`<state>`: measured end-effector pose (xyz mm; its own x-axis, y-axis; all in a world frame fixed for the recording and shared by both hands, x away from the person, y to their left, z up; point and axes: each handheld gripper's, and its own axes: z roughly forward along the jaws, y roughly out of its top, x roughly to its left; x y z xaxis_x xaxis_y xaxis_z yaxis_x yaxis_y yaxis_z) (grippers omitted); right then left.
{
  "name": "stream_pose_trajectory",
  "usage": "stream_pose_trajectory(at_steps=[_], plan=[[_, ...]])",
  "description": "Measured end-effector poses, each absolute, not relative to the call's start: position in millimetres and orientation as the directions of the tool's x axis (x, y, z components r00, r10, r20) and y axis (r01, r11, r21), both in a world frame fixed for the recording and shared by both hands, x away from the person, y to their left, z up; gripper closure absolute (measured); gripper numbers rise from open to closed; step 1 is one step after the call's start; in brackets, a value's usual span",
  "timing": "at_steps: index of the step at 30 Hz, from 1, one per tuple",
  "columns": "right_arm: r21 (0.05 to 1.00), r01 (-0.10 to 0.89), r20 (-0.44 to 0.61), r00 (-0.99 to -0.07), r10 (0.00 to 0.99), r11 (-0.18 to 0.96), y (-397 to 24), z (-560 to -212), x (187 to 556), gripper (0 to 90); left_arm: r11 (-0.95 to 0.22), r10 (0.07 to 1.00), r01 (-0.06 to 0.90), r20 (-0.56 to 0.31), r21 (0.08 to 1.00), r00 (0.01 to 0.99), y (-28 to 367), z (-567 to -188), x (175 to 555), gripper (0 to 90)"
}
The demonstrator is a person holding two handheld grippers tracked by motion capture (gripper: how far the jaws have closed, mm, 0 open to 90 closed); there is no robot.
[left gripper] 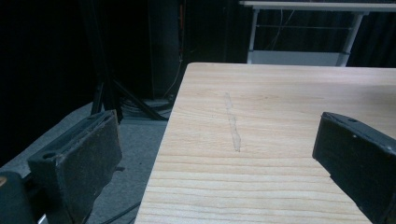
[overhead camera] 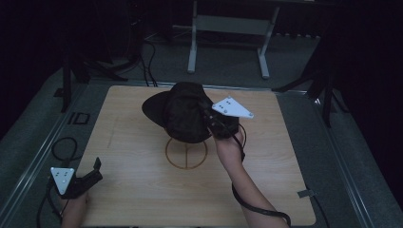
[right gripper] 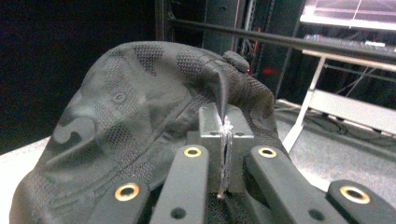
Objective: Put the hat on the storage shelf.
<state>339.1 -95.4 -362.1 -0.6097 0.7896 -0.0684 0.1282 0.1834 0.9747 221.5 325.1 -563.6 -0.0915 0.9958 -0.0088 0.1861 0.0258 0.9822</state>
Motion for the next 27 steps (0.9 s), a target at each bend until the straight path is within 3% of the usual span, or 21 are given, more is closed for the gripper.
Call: stream_pose_trajectory(at_steps=[9,14,16,27], plan=[[0.973,0.149,-0.046,-0.626,0.778,0.178,-99.6,-373.0,338.7,87.8,0.024,0.996,0.186,-0.007,0.982,-0.09,324.9,-563.6,221.6,1.8],[0.973,0.154,-0.031,-0.65,0.759,0.172,-102.0,-374.3,340.1,79.7,0.023,0.996,0.188,-0.006,0.982,-0.09,324.7,-563.6,221.6,1.8],[0.973,0.158,-0.024,-0.66,0.751,0.17,-101.5,-375.1,340.3,72.6,0.022,0.996,0.188,-0.005,0.982,-0.089,324.8,-563.5,221.6,1.8],[0.968,0.183,-0.001,-0.682,0.731,0.172,-100.3,-378.9,341.3,67.7,0.021,0.996,0.187,-0.004,0.982,-0.088,324.7,-563.5,221.6,1.8]])
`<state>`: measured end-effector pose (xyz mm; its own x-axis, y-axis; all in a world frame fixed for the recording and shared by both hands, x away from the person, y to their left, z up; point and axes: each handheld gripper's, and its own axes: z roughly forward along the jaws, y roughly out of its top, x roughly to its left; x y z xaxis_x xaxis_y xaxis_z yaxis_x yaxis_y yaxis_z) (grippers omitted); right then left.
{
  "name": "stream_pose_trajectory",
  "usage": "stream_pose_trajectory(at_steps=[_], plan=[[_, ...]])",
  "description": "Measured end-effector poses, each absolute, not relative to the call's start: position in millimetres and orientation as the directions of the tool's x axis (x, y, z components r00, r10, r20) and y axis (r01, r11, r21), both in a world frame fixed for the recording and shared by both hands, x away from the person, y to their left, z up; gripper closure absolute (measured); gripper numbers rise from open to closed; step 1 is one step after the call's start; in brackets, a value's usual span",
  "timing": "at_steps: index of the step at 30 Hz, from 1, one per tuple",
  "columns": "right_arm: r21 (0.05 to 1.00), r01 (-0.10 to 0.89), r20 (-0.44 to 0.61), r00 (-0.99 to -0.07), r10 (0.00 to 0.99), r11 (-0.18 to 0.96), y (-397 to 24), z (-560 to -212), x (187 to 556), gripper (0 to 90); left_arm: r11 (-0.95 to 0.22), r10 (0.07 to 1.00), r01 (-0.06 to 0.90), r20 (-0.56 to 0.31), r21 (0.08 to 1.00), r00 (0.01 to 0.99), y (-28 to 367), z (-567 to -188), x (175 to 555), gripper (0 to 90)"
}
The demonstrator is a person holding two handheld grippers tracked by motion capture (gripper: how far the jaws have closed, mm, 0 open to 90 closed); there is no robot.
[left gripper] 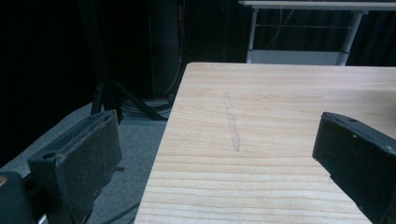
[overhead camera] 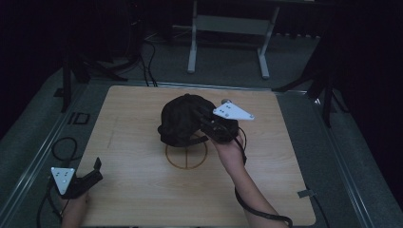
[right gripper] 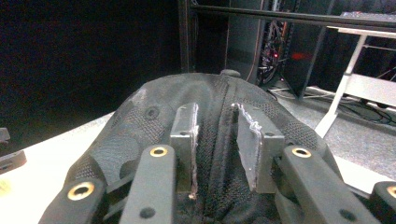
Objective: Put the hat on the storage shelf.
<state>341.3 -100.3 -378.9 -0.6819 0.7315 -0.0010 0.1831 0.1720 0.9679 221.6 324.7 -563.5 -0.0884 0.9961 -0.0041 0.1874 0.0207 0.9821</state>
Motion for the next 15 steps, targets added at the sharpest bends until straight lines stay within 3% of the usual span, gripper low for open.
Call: stream_pose_trajectory(at_steps=[15], plan=[[0.971,0.166,-0.016,-0.676,0.736,0.173,-113.8,-367.5,337.6,51.8,0.021,0.996,0.188,-0.004,0.982,-0.09,324.5,-563.5,221.6,1.8]])
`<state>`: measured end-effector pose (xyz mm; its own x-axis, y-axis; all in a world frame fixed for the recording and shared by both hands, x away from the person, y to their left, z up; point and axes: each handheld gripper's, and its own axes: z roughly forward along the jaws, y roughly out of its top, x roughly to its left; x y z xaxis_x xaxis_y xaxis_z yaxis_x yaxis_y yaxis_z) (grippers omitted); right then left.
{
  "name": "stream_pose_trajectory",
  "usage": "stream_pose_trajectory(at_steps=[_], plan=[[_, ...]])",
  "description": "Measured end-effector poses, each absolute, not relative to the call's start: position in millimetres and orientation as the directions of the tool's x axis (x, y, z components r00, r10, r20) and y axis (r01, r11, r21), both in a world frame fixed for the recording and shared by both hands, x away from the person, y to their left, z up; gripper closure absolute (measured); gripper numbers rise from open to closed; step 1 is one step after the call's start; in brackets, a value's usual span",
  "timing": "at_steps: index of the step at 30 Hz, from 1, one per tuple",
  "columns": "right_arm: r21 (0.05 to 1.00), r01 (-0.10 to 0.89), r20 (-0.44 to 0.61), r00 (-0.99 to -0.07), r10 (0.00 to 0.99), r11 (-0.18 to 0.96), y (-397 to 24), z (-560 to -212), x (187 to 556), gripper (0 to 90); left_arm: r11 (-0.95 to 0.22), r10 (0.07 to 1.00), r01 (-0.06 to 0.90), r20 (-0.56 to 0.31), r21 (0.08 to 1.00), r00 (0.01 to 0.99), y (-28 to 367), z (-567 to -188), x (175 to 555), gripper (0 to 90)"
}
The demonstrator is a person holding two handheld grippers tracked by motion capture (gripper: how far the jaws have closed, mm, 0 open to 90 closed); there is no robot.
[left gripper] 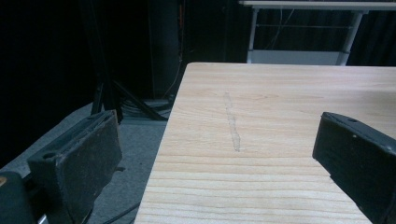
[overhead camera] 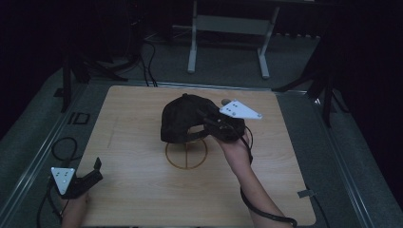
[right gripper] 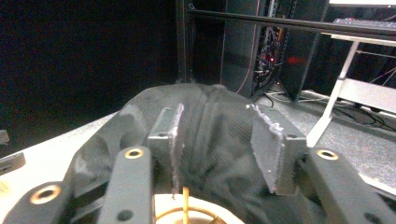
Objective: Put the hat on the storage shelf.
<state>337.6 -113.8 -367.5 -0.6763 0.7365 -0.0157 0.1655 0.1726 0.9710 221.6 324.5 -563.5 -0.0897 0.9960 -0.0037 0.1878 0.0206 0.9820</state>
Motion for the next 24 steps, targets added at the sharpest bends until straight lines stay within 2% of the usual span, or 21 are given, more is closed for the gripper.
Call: stream_pose_trajectory(at_steps=[8,24], plan=[[0.971,0.147,-0.045,-0.666,0.745,0.19,-128.1,-359.5,333.2,42.2,0.02,0.996,0.188,-0.003,0.982,-0.09,324.4,-563.5,221.6,1.8],[0.967,0.184,-0.027,-0.608,0.793,0.174,-178.9,-365.1,337.0,31.4,0.019,0.996,0.184,-0.002,0.983,-0.092,324.0,-563.6,221.3,1.8]])
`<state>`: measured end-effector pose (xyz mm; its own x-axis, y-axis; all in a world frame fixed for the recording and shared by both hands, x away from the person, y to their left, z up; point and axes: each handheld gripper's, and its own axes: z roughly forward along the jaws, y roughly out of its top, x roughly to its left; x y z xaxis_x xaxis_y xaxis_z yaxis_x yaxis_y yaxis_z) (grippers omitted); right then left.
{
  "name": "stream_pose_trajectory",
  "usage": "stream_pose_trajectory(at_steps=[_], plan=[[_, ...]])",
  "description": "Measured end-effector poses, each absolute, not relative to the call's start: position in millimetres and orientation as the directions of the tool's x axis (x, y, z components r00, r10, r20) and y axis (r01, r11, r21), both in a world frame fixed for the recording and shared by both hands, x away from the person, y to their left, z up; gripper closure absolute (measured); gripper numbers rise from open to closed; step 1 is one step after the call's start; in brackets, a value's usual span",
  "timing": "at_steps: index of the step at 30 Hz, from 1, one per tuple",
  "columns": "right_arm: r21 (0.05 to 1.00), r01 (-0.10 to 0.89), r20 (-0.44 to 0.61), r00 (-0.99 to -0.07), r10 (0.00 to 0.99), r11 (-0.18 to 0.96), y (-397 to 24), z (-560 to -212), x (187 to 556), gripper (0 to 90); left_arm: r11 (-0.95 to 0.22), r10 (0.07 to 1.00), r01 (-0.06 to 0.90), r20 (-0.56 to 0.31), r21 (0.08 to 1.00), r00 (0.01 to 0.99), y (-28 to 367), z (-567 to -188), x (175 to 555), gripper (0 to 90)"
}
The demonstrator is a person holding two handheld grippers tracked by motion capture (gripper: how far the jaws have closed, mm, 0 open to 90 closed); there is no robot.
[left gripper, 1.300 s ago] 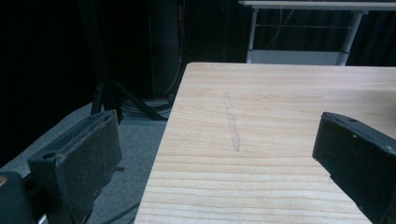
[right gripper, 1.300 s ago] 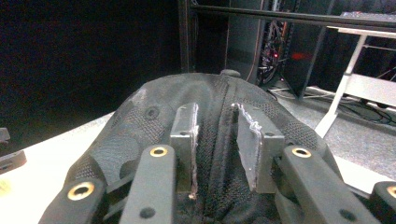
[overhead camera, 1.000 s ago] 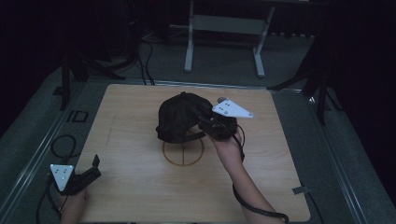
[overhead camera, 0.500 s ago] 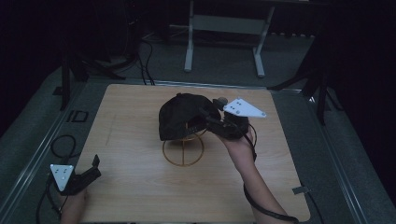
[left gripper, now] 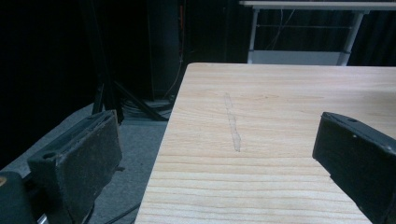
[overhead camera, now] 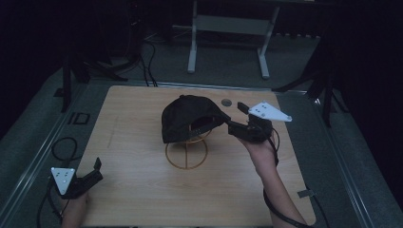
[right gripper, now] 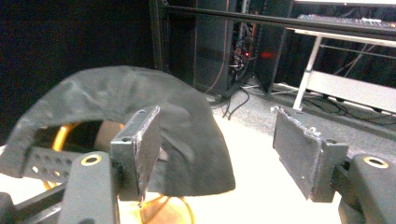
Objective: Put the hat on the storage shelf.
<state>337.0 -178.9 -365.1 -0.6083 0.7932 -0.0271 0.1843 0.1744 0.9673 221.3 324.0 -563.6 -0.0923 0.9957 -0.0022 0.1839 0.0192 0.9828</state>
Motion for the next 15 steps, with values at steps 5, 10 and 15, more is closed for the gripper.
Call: stream_pose_trajectory(at_steps=[5,10,15], plan=[[0.968,0.188,-0.026,-0.589,0.808,0.168,-198.7,-373.1,337.8,23.5,0.018,0.996,0.185,-0.001,0.983,-0.093,324.0,-563.6,221.0,1.8],[0.964,0.209,-0.014,-0.572,0.82,0.162,-218.0,-385.5,339.2,17.6,0.018,0.996,0.186,-0.001,0.982,-0.094,323.9,-563.6,221.1,1.8],[0.958,0.236,-0.002,-0.559,0.829,0.162,-236.6,-401.6,339.9,14.5,0.018,0.995,0.186,0.0,0.982,-0.095,323.7,-563.6,221.1,1.8]])
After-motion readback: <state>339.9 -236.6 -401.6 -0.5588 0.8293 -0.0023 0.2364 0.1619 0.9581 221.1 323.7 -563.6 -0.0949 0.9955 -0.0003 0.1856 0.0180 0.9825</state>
